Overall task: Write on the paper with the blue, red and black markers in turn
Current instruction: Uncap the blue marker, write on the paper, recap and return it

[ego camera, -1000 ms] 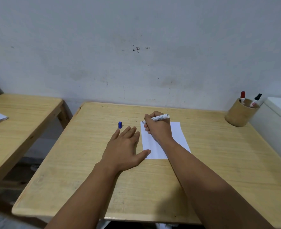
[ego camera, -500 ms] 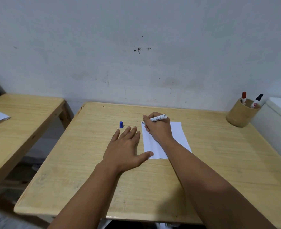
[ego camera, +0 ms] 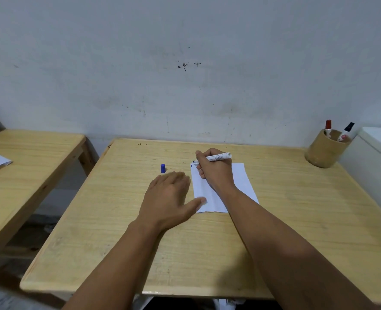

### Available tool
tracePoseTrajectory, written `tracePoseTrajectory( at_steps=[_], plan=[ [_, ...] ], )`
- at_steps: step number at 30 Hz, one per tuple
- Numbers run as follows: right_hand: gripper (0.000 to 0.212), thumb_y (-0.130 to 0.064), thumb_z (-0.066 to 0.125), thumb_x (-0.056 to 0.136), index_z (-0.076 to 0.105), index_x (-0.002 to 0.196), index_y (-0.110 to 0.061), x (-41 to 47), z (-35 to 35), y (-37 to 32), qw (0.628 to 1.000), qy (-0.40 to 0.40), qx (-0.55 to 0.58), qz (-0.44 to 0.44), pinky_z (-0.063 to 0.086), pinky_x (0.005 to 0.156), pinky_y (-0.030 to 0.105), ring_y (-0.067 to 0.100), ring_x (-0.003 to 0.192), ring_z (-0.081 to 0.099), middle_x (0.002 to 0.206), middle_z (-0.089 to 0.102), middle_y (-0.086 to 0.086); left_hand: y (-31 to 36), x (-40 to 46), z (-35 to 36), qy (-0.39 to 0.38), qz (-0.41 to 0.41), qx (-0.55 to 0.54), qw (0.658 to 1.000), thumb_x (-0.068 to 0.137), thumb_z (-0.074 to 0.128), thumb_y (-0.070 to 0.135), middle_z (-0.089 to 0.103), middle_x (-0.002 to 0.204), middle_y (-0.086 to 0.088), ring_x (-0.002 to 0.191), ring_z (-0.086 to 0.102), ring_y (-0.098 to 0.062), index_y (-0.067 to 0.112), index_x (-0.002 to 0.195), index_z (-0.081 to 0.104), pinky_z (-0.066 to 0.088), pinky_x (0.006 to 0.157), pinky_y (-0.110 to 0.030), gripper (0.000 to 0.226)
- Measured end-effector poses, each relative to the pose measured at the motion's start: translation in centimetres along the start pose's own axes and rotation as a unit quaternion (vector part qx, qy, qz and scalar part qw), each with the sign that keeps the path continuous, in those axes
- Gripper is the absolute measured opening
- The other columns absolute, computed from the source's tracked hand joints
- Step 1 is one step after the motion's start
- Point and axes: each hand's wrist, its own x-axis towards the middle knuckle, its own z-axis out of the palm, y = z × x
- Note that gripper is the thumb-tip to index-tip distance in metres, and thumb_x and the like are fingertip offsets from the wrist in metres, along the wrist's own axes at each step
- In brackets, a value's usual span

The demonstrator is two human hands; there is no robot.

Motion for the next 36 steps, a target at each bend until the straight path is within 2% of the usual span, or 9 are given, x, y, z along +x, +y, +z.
tracePoseTrajectory(
  at_steps=[3,6,10,14,17,22,28,33,36],
  plan=[
    [0.040,-0.030,0.082,0.094,0.064,0.087,0.006,0.0,-0.1,-0.3,1.000,-0.016,0.007,0.008,0.051,0.052,0.026,0.011,0.053,0.062,0.070,0.072,0.008,-1.1,1.5,-0.5,0.168,-0.039,-0.020,0.985,0.091,0.066,0.045,0.063,0.118,0.001,0.106,0.058,-0.026,0.021,0.126,0.068,0.050,0.085,-0.045,0.042],
    [0.044,-0.040,0.084,0.091,0.068,0.089,0.001,-0.1,-0.1,-1.1,0.999,-0.036,-0.006,0.007,0.048,0.052,0.025,0.013,0.061,0.062,0.073,0.071,0.008,-2.8,3.5,-0.9,0.114,-0.138,-0.014,0.984,0.095,0.062,0.035,0.059,0.129,-0.001,0.114,0.056,-0.026,0.024,0.138,0.061,0.052,0.084,-0.042,0.043],
    [0.041,-0.050,0.082,0.090,0.066,0.080,-0.013,-0.4,-0.2,-2.6,0.996,-0.009,-0.063,-0.065,0.039,0.051,0.016,0.006,0.061,0.055,0.066,0.062,-0.007,-3.5,4.8,-0.6,0.057,-0.179,0.003,0.982,0.097,0.058,0.030,0.069,0.110,0.003,0.105,0.061,-0.023,0.023,0.110,0.075,0.046,0.072,-0.034,0.023],
    [0.014,-0.020,0.085,0.091,0.072,0.093,-0.015,-0.8,-1.8,-3.8,0.995,-0.050,-0.022,-0.086,0.050,0.056,0.022,0.011,0.059,0.068,0.070,0.073,-0.010,-3.6,5.4,-1.6,0.056,-0.240,-0.088,0.965,0.094,0.065,0.021,0.077,0.103,0.001,0.100,0.069,-0.024,0.019,0.106,0.078,0.052,0.080,-0.033,0.018],
    [0.031,0.002,0.064,0.102,0.073,0.115,-0.025,-1.9,-3.3,-5.3,0.991,-0.108,0.003,-0.082,0.061,0.061,0.032,0.019,0.073,0.076,0.094,0.081,-0.001,-2.8,6.1,-3.2,0.056,-0.289,-0.218,0.930,0.087,0.072,0.014,0.078,0.088,0.000,0.094,0.073,-0.023,0.015,0.092,0.078,0.054,0.076,-0.032,0.007],
    [0.031,-0.002,0.050,0.107,0.079,0.115,-0.010,-4.9,-5.2,-8.2,0.987,-0.126,0.096,-0.024,0.068,0.066,0.040,0.023,0.067,0.073,0.100,0.074,0.013,1.2,7.0,-7.6,0.064,-0.272,-0.379,0.882,0.085,0.078,0.009,0.076,0.077,-0.003,0.078,0.070,-0.020,0.009,0.082,0.076,0.058,0.074,-0.038,0.003],
    [0.017,-0.014,0.064,0.104,0.060,0.101,-0.031,-8.0,-6.2,-9.1,0.981,-0.124,-0.085,-0.127,0.046,0.051,0.025,0.017,0.061,0.062,0.106,0.075,0.011,6.3,7.1,-11.7,0.114,-0.255,-0.487,0.828,0.091,0.075,0.014,0.076,0.083,-0.006,0.079,0.071,-0.016,0.012,0.088,0.077,0.055,0.071,-0.025,0.005],
    [0.016,-0.017,0.073,0.099,0.070,0.111,-0.027,-9.6,-7.5,-10.2,0.973,-0.105,-0.118,-0.170,0.045,0.053,0.012,0.014,0.062,0.064,0.103,0.076,0.011,8.8,6.4,-13.1,0.108,-0.243,-0.498,0.825,0.091,0.074,0.012,0.076,0.081,-0.005,0.080,0.072,-0.017,0.012,0.085,0.077,0.054,0.074,-0.027,0.006],
    [0.017,-0.017,0.074,0.098,0.072,0.112,-0.026,-9.8,-8.2,-10.6,0.971,-0.097,-0.118,-0.183,0.057,0.066,0.026,0.005,0.057,0.061,0.099,0.074,0.005,9.8,6.1,-13.3,0.099,-0.232,-0.487,0.836,0.091,0.074,0.011,0.076,0.082,-0.005,0.080,0.073,-0.017,0.013,0.083,0.077,0.054,0.073,-0.028,0.009]
  ],
)
